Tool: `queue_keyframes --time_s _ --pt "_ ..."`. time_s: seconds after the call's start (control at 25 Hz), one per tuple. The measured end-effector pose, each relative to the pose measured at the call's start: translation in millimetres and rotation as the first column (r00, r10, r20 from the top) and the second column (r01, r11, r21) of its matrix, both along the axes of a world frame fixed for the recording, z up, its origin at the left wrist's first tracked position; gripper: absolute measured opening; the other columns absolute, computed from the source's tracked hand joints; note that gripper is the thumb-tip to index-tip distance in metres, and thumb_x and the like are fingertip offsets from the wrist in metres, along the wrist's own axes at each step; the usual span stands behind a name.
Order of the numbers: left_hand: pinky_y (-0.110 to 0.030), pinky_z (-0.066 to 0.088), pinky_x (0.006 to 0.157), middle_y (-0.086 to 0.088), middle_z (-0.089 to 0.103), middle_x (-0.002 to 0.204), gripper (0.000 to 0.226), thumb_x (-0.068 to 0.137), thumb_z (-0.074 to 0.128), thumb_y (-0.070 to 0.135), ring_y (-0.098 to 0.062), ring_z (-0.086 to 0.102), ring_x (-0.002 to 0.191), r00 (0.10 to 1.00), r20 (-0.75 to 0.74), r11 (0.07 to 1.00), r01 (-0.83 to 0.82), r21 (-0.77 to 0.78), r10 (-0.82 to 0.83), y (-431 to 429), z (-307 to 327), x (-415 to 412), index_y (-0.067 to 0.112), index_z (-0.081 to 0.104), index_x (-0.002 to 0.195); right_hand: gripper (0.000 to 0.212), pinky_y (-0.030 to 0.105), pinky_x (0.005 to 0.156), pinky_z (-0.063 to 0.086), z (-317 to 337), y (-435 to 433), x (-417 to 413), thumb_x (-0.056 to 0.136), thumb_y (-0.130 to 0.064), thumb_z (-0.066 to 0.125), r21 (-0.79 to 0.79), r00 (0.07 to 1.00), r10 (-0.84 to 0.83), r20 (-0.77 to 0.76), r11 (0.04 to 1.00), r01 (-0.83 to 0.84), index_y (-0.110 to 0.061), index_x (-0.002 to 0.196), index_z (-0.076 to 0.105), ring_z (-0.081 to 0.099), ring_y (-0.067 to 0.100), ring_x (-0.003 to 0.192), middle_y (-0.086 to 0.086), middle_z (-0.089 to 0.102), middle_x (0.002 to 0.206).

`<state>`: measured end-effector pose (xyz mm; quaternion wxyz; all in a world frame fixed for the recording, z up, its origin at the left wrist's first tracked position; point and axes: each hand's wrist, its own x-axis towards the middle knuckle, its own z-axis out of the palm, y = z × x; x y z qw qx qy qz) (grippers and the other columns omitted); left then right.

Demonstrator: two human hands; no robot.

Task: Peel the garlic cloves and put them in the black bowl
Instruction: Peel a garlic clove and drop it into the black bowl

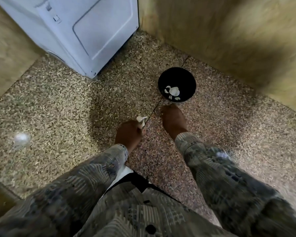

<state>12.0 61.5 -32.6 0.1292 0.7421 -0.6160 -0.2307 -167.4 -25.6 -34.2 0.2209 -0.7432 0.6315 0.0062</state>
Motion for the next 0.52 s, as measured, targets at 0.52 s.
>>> queue_keyframes --time_s 0.52 --pt "-0.038 0.061 0.065 -0.008 0.077 0.082 0.012 0.091 0.072 0.008 -0.023 0.076 0.070 0.662 -0.660 0.911 -0.091 0.401 0.356 -5.8 -6.2 -19.1 0.018 0.075 0.084 0.029 0.048 0.078 0.063 52.9 -17.2 -8.9 0.082 -0.030 0.062 0.210 0.592 -0.586 0.553 0.786 0.582 -0.026 0.109 0.073 0.075 0.020 0.084 -0.003 0.077 0.090"
